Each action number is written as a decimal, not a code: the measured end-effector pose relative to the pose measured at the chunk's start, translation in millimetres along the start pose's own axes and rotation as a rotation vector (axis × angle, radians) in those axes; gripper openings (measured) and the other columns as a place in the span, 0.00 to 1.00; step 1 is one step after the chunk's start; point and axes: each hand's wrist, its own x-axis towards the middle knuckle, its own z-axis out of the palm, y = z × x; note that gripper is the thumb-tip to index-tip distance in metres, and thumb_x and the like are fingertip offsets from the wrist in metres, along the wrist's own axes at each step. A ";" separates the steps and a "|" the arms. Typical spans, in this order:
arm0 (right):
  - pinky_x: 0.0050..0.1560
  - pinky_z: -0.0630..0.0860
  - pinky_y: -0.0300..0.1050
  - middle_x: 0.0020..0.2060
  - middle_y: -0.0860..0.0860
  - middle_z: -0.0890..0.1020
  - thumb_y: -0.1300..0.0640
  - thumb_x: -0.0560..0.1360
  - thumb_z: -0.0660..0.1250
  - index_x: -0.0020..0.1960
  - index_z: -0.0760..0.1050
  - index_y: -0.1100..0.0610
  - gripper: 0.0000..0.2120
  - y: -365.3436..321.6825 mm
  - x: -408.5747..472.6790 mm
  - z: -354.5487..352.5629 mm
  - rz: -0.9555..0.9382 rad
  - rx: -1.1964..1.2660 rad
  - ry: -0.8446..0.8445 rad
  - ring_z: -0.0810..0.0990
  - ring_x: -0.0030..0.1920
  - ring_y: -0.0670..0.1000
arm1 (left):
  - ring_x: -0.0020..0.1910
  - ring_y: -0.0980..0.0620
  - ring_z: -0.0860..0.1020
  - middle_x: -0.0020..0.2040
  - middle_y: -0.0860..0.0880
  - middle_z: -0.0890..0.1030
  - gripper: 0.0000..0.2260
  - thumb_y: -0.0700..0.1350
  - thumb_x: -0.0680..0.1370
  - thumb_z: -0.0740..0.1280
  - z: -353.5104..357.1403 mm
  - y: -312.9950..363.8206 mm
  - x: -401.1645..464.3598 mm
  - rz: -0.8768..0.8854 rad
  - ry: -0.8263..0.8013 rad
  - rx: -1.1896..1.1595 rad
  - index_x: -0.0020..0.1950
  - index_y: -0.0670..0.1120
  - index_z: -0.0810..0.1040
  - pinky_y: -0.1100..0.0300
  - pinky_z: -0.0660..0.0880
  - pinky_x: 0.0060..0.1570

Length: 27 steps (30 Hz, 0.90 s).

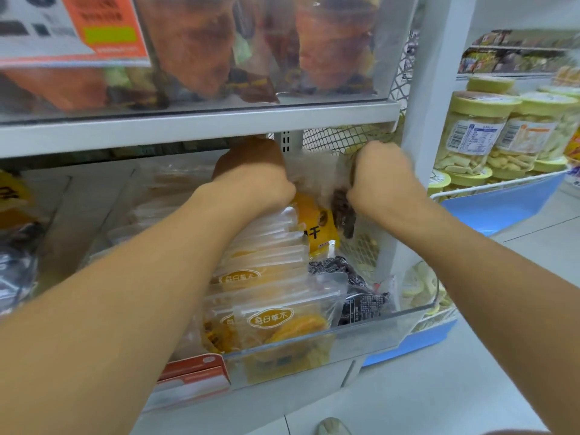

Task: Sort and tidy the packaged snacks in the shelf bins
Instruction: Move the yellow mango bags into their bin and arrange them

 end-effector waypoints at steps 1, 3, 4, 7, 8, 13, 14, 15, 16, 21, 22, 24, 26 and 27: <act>0.39 0.73 0.47 0.36 0.58 0.77 0.63 0.72 0.71 0.37 0.74 0.62 0.07 6.1 -5.3 -10.9 0.019 0.050 0.042 0.77 0.41 0.60 | 0.38 0.44 0.73 0.45 0.45 0.76 0.08 0.49 0.72 0.69 -0.1 0.8 -0.2 0.002 0.007 0.016 0.46 0.45 0.79 0.56 0.70 0.40; 0.40 0.74 0.43 0.36 0.55 0.82 0.60 0.72 0.74 0.40 0.82 0.58 0.03 17.2 -29.7 -32.6 -0.017 0.110 0.012 0.81 0.41 0.57 | 0.38 0.44 0.72 0.44 0.45 0.74 0.09 0.50 0.73 0.69 -0.1 2.8 -0.9 -0.013 0.015 0.023 0.47 0.45 0.78 0.55 0.70 0.41; 0.39 0.73 0.40 0.34 0.50 0.82 0.59 0.71 0.75 0.40 0.83 0.55 0.02 19.9 -46.1 -41.2 -0.079 0.124 -0.038 0.82 0.39 0.52 | 0.39 0.44 0.72 0.44 0.45 0.74 0.10 0.51 0.73 0.69 -0.3 3.7 -1.1 -0.022 0.018 0.018 0.47 0.45 0.77 0.55 0.70 0.42; 0.33 0.72 0.33 0.33 0.43 0.81 0.50 0.68 0.79 0.43 0.83 0.47 0.06 17.0 -88.7 -58.0 -0.274 0.129 -0.336 0.78 0.34 0.39 | 0.36 0.45 0.71 0.41 0.45 0.74 0.12 0.52 0.73 0.70 -0.2 5.1 -0.1 -0.035 0.014 -0.007 0.43 0.44 0.76 0.55 0.70 0.40; 0.32 0.71 0.31 0.34 0.41 0.80 0.46 0.66 0.79 0.45 0.83 0.45 0.10 16.4 -94.0 -62.3 -0.273 0.140 -0.467 0.77 0.36 0.36 | 0.34 0.46 0.71 0.38 0.45 0.73 0.12 0.52 0.72 0.71 0.1 5.7 0.8 -0.036 0.010 -0.016 0.40 0.44 0.75 0.55 0.70 0.39; 0.32 0.73 0.31 0.32 0.46 0.83 0.38 0.73 0.70 0.45 0.85 0.54 0.19 27.7 -66.2 -64.3 -0.166 0.298 -0.635 0.79 0.29 0.41 | 0.33 0.48 0.73 0.37 0.46 0.73 0.12 0.51 0.71 0.72 5.1 2.5 8.8 -0.050 0.011 0.022 0.39 0.45 0.74 0.58 0.67 0.34; 0.37 0.77 0.38 0.34 0.51 0.84 0.40 0.76 0.68 0.44 0.84 0.57 0.20 29.2 -54.0 -54.2 -0.135 0.320 -0.501 0.81 0.31 0.44 | 0.33 0.47 0.73 0.37 0.46 0.73 0.13 0.52 0.71 0.72 5.4 1.4 9.1 -0.048 0.011 0.035 0.38 0.45 0.73 0.58 0.67 0.33; 0.40 0.78 0.42 0.37 0.53 0.85 0.43 0.77 0.69 0.45 0.82 0.60 0.19 27.5 -42.0 -41.1 -0.119 0.308 -0.368 0.83 0.36 0.48 | 0.33 0.46 0.73 0.36 0.47 0.72 0.14 0.53 0.71 0.72 5.8 0.3 10.2 -0.043 0.011 0.050 0.37 0.45 0.71 0.59 0.67 0.32; 0.42 0.77 0.44 0.41 0.54 0.85 0.45 0.76 0.71 0.48 0.80 0.62 0.18 23.0 -31.5 -27.4 -0.115 0.284 -0.277 0.84 0.42 0.51 | 0.34 0.45 0.74 0.36 0.46 0.72 0.15 0.53 0.71 0.72 6.2 -0.4 11.0 -0.030 0.014 0.066 0.36 0.45 0.70 0.59 0.67 0.32; 0.47 0.77 0.46 0.53 0.55 0.77 0.47 0.65 0.81 0.68 0.68 0.62 0.40 -4.2 8.4 5.5 -0.067 0.158 -0.328 0.79 0.54 0.56 | 0.44 0.45 0.79 0.45 0.51 0.80 0.09 0.52 0.69 0.77 8.6 2.0 17.2 0.103 -0.074 -0.039 0.32 0.58 0.79 0.58 0.73 0.43; 0.52 0.79 0.47 0.57 0.57 0.77 0.46 0.66 0.81 0.71 0.66 0.62 0.42 -7.9 13.0 6.9 -0.082 0.082 -0.366 0.79 0.57 0.57 | 0.45 0.46 0.79 0.46 0.51 0.81 0.10 0.50 0.70 0.78 8.2 2.4 17.2 0.107 -0.099 -0.071 0.33 0.56 0.79 0.58 0.74 0.44; 0.57 0.79 0.49 0.60 0.56 0.77 0.43 0.66 0.80 0.71 0.67 0.60 0.42 -13.7 20.1 10.1 -0.095 0.023 -0.392 0.78 0.58 0.57 | 0.45 0.47 0.78 0.47 0.49 0.80 0.11 0.48 0.71 0.79 5.9 2.8 16.5 0.104 -0.106 -0.092 0.38 0.53 0.77 0.58 0.73 0.44; 0.49 0.78 0.47 0.53 0.54 0.79 0.41 0.65 0.80 0.65 0.73 0.58 0.36 -16.2 21.2 13.0 -0.107 -0.071 -0.386 0.78 0.49 0.56 | 0.43 0.51 0.76 0.45 0.51 0.77 0.21 0.54 0.65 0.82 0.6 2.0 12.4 0.070 -0.086 -0.106 0.47 0.50 0.73 0.57 0.71 0.41; 0.45 0.77 0.46 0.49 0.53 0.79 0.42 0.66 0.80 0.61 0.75 0.58 0.31 -14.8 18.9 14.2 -0.128 -0.116 -0.388 0.76 0.45 0.55 | 0.44 0.51 0.76 0.46 0.52 0.76 0.28 0.57 0.63 0.83 -1.8 1.0 11.1 0.044 -0.099 -0.105 0.52 0.49 0.71 0.56 0.72 0.43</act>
